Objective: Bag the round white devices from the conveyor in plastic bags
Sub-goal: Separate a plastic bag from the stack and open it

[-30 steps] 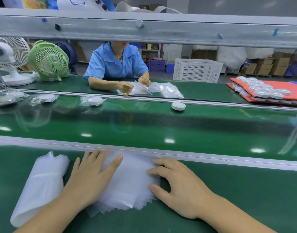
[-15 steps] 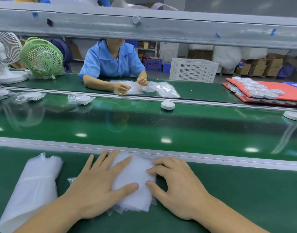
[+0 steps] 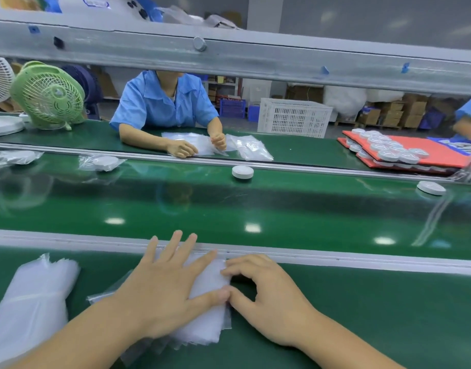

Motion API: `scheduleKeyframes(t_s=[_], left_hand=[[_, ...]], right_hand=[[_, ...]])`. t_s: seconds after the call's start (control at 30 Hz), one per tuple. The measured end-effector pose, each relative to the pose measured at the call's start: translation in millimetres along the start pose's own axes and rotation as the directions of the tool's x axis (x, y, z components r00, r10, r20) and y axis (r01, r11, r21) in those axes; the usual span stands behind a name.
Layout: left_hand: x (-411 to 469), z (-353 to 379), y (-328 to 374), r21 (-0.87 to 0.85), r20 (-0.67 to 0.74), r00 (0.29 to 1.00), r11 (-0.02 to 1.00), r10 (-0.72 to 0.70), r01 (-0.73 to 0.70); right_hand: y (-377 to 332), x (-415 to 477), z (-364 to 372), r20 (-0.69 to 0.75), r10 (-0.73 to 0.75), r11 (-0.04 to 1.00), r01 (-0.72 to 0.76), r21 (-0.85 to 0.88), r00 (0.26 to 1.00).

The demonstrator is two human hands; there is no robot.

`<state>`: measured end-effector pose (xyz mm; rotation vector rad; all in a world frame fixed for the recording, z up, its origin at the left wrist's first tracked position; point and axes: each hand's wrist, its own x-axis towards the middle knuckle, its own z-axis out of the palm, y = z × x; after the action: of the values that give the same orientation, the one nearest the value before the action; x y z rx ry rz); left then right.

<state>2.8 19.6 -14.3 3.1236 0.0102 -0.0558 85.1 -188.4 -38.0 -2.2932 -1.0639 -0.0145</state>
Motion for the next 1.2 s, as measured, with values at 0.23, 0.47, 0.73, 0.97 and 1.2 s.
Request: scheduleKeyframes(t_s=[0.23, 0.47, 0.73, 0.97, 1.2], left_hand=[[-3.1, 14.4, -22.1, -0.011, 0.028, 0.998, 0.999, -0.048, 0.049], [-3.9, 17.1, -14.2, -0.041, -0.026, 0.997, 0.996, 0.077, -0.078], [1.4, 31.0, -11.4, -0.022, -0.084, 0.994, 0.997, 0.075, -0.077], [6.5, 42.6, -17.6, -0.024, -0.108, 0.992, 0.998, 0.060, -0.063], [12.1, 37.8, -23.8, -0.096, -0.137, 0.990, 0.994, 0.036, -0.049]], right_hand=[[-2.9, 1.8, 2.3, 0.089, -0.055, 0.993, 0.064, -0.101, 0.995], [5.1, 5.7, 1.1, -0.041, 0.000, 0.990, 0.006, 0.143, 0.999], [6.9, 8.2, -6.2, -0.069, 0.181, 0.927, -0.147, 0.344, 0.981], [1.8, 6.3, -3.1, -0.036, 0.133, 0.970, -0.123, 0.210, 0.990], [-5.8, 5.4, 0.8, -0.030, 0.047, 0.993, -0.043, 0.113, 0.998]])
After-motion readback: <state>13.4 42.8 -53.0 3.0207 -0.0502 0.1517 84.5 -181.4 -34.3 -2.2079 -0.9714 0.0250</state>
